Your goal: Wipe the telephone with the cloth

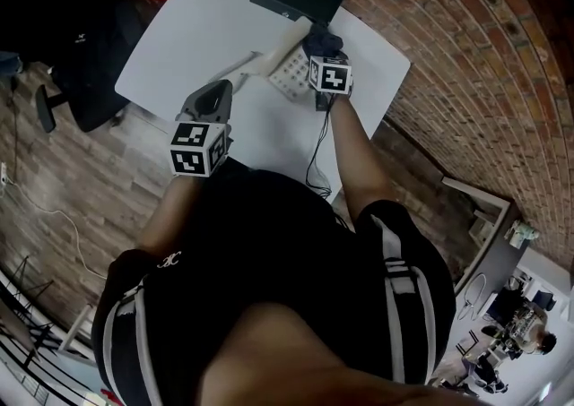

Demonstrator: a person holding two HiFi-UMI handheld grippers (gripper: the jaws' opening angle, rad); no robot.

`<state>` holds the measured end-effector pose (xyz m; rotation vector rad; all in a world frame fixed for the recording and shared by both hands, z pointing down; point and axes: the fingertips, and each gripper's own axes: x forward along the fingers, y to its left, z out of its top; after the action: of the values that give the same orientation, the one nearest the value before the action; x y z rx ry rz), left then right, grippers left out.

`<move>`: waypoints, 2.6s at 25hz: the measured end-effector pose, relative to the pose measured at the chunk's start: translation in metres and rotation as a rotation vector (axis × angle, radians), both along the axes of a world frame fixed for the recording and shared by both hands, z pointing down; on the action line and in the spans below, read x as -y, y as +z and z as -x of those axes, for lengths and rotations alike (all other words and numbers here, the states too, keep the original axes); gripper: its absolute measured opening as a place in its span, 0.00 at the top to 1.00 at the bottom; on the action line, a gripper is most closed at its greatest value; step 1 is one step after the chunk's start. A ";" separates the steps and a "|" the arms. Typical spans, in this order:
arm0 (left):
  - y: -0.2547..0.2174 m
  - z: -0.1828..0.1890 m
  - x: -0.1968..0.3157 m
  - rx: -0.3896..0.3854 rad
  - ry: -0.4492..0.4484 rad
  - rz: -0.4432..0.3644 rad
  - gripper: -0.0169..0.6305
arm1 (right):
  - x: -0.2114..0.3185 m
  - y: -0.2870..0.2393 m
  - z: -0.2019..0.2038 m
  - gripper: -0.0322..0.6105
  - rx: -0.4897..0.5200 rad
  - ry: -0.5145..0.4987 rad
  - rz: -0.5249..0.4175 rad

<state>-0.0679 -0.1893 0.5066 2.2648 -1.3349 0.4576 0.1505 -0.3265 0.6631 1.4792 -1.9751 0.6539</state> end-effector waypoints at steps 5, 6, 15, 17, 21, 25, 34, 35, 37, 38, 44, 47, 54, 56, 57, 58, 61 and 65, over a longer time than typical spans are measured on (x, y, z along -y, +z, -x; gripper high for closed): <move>0.002 -0.005 -0.002 -0.004 0.015 0.001 0.99 | -0.014 0.006 0.022 0.87 -0.024 -0.103 0.035; 0.002 -0.007 -0.002 -0.007 0.020 -0.002 0.99 | -0.018 0.008 0.026 0.87 -0.030 -0.115 0.033; 0.002 -0.011 -0.005 -0.013 0.034 0.003 0.99 | -0.058 0.020 0.064 0.87 -0.001 -0.240 0.070; 0.002 -0.010 -0.006 -0.011 0.032 0.003 0.98 | -0.065 0.022 0.072 0.87 0.019 -0.254 0.091; 0.002 -0.011 -0.005 -0.009 0.038 0.005 0.99 | -0.080 0.026 0.085 0.86 0.036 -0.276 0.110; 0.001 -0.014 -0.005 -0.012 0.052 0.000 0.99 | -0.099 0.032 0.099 0.86 0.039 -0.308 0.126; 0.002 -0.016 -0.005 -0.020 0.059 -0.006 0.99 | -0.149 0.048 0.128 0.86 -0.005 -0.471 0.165; 0.001 -0.015 -0.004 -0.023 0.055 -0.008 0.99 | -0.153 0.051 0.128 0.86 -0.015 -0.478 0.170; 0.001 -0.014 -0.003 -0.028 0.047 -0.011 0.99 | -0.155 0.052 0.125 0.86 -0.028 -0.482 0.168; 0.000 -0.014 -0.002 -0.031 0.045 -0.012 0.99 | -0.154 0.051 0.123 0.86 -0.029 -0.483 0.161; 0.002 -0.014 -0.004 -0.041 0.044 -0.008 0.99 | -0.134 0.035 0.097 0.86 -0.042 -0.425 0.094; 0.004 -0.013 -0.007 -0.038 0.043 -0.002 0.99 | -0.118 0.032 0.072 0.86 -0.062 -0.354 0.073; 0.002 -0.006 -0.009 -0.029 0.027 -0.007 0.99 | -0.097 0.028 0.054 0.86 -0.134 -0.383 0.053; 0.003 -0.003 -0.011 -0.025 0.020 -0.006 0.98 | -0.086 0.024 0.045 0.86 -0.153 -0.354 0.030; 0.003 -0.001 -0.012 -0.023 0.016 -0.004 0.99 | -0.080 0.021 0.039 0.86 -0.164 -0.330 0.019; 0.004 -0.001 -0.013 -0.021 0.014 -0.002 0.98 | -0.073 0.019 0.032 0.86 -0.170 -0.304 0.010; 0.005 -0.003 -0.015 -0.016 0.014 0.002 0.99 | -0.052 0.014 0.010 0.86 -0.186 -0.250 -0.014; 0.003 -0.004 -0.017 -0.012 0.014 -0.002 0.99 | -0.033 0.009 -0.010 0.86 -0.211 -0.204 -0.030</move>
<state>-0.0639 -0.1724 0.5092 2.2765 -1.3151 0.4460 0.1604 -0.2937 0.6725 1.2850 -1.9444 0.3663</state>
